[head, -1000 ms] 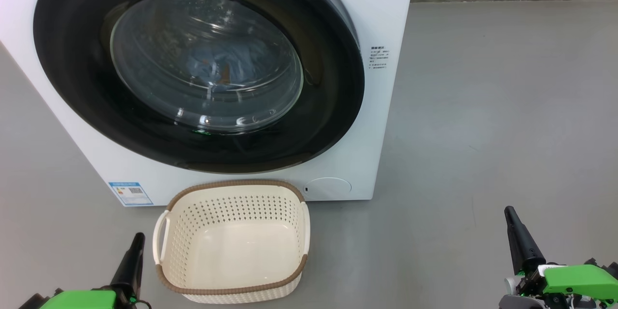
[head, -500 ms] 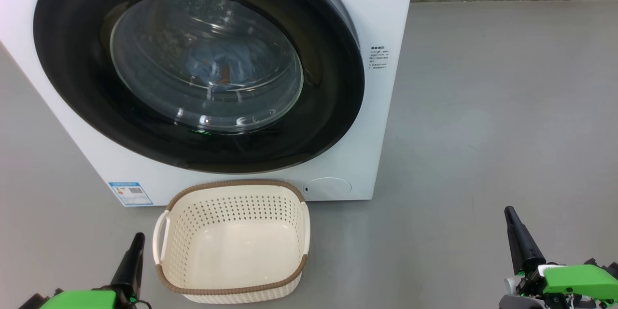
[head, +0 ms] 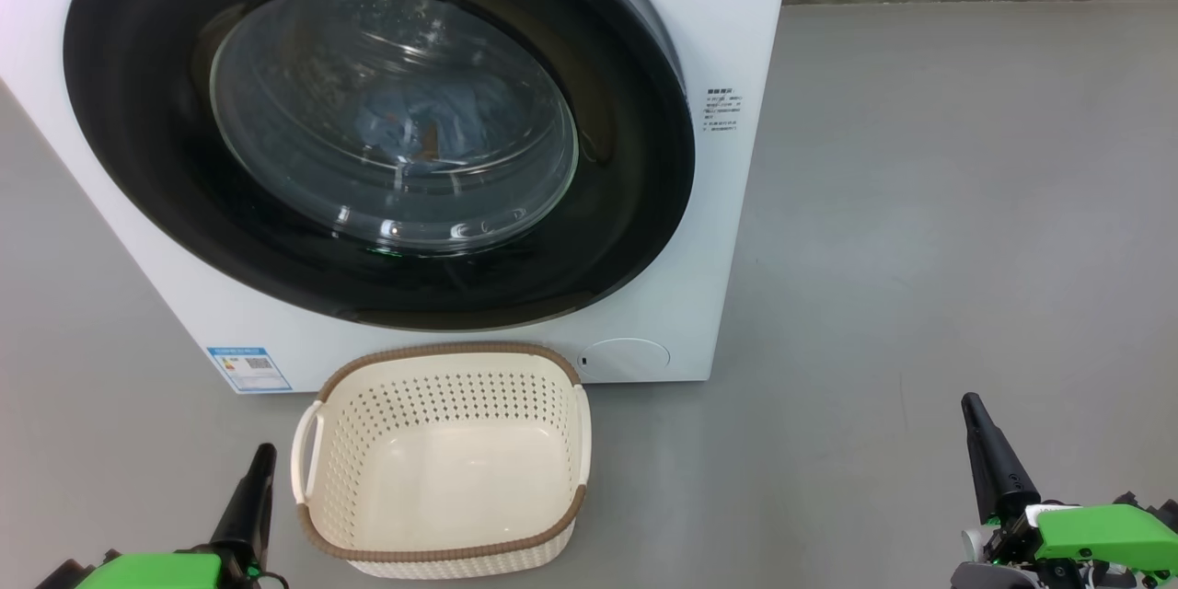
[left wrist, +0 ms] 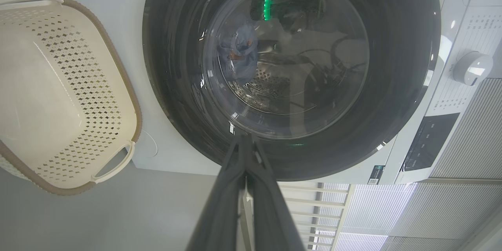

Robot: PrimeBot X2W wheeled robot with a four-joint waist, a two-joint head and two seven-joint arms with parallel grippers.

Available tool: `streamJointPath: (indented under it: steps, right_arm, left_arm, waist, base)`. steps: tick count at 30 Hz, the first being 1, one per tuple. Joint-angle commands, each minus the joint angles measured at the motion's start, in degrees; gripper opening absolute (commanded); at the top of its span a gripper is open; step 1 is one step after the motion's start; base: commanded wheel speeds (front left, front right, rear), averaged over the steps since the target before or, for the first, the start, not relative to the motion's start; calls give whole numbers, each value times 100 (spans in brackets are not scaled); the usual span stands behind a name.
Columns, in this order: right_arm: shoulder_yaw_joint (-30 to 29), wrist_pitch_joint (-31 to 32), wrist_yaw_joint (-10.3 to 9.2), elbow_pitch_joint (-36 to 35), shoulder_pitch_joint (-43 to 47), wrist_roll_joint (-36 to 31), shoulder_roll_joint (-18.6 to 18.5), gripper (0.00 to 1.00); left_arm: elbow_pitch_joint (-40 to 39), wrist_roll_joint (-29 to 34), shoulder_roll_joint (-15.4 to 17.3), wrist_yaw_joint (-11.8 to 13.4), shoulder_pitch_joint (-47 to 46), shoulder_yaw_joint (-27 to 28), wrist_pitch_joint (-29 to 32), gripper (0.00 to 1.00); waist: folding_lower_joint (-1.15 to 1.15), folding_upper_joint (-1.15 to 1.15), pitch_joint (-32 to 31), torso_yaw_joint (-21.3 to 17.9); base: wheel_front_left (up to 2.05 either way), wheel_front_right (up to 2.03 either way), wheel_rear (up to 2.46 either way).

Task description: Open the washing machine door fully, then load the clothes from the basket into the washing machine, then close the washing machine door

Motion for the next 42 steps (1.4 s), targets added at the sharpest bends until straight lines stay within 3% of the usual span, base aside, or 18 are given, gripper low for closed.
streamJointPath:
  steps: [1, 42]
  right_arm:
    - [126, 51, 9, -167, -209, 15, -20, 0]
    - [126, 51, 9, -167, -209, 15, -20, 0]
  left_arm:
    - [-166, -42, 75, 7, -265, 198, 39, 0]
    - [-166, -42, 75, 7, -265, 198, 39, 0]
  waist:
    - [0, 0, 0, 0]
    - [0, 0, 0, 0]
  base:
    - [0, 0, 0]
    - [0, 0, 0]
